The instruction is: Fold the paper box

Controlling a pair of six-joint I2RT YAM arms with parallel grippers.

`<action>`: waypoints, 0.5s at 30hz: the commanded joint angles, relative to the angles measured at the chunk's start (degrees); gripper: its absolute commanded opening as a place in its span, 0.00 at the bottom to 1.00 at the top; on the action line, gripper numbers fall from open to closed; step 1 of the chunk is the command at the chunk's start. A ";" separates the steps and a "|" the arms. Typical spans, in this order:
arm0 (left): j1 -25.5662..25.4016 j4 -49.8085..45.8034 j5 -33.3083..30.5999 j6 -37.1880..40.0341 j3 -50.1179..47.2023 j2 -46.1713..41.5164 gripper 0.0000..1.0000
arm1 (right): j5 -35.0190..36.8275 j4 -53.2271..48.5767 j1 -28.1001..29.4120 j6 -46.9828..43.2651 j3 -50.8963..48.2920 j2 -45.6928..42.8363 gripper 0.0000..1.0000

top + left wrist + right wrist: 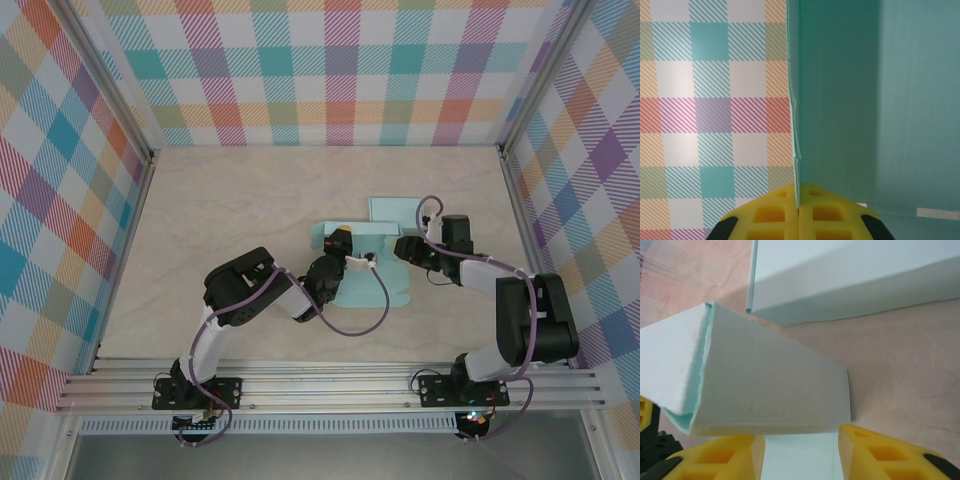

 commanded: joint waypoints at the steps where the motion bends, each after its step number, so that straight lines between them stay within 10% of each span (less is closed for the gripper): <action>1: -0.03 -1.20 0.89 0.66 0.06 1.42 0.00 | 4.98 4.32 2.01 -1.86 1.80 1.92 0.44; 15: 0.02 -1.20 0.95 0.50 -0.13 1.35 0.00 | 28.71 9.00 10.62 -2.67 1.06 3.57 0.33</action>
